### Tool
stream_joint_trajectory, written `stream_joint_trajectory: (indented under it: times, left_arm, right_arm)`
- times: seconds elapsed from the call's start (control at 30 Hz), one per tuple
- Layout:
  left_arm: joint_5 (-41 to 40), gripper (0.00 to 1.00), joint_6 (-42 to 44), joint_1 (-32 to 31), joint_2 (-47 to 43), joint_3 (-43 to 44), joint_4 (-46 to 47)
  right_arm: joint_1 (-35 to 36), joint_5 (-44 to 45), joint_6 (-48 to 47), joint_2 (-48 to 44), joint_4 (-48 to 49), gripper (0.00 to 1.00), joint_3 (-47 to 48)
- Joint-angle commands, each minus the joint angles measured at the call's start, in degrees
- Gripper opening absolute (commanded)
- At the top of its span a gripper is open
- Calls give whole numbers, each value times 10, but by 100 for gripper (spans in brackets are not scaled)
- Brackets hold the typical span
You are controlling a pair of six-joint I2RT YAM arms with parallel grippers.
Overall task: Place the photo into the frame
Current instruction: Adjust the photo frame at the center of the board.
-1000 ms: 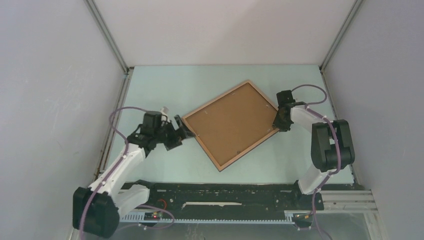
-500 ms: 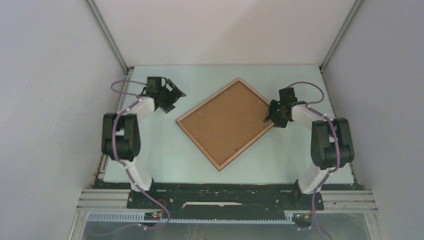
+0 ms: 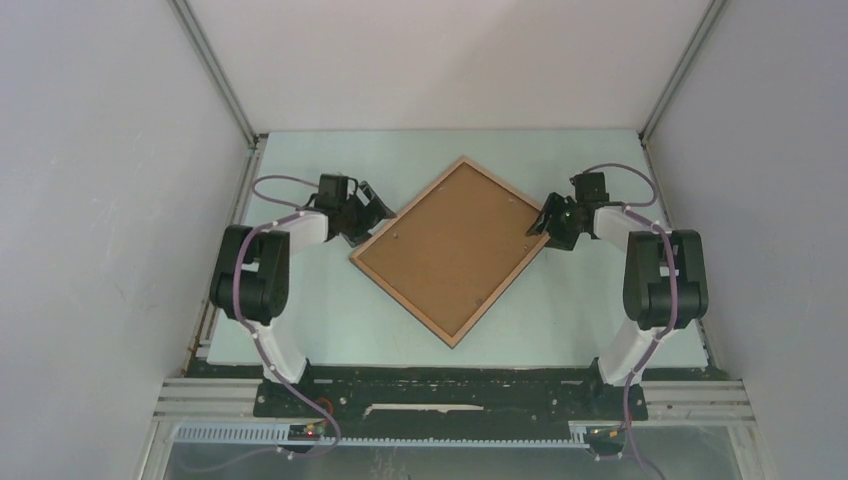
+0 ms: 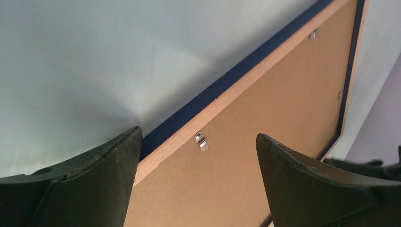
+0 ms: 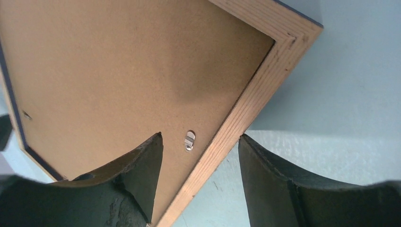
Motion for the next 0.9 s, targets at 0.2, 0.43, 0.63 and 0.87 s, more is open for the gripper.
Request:
stream_joint_trajectory:
  times: [0.2, 0.43, 0.63, 0.87]
  left_arm:
    - [20, 94, 16, -27, -173, -170, -51]
    - [-126, 90, 66, -74, -173, -80, -225]
    - [-171, 84, 8, -110, -139, -49, -243]
    - [-176, 69, -29, -119, -116, -33, -246]
  right_arm:
    - [16, -92, 49, 35, 84, 66, 44]
    - [-1, -141, 43, 57, 119, 59, 25]
    - [-10, -149, 50, 47, 140, 58, 8]
    - [-11, -156, 57, 41, 158, 58, -8]
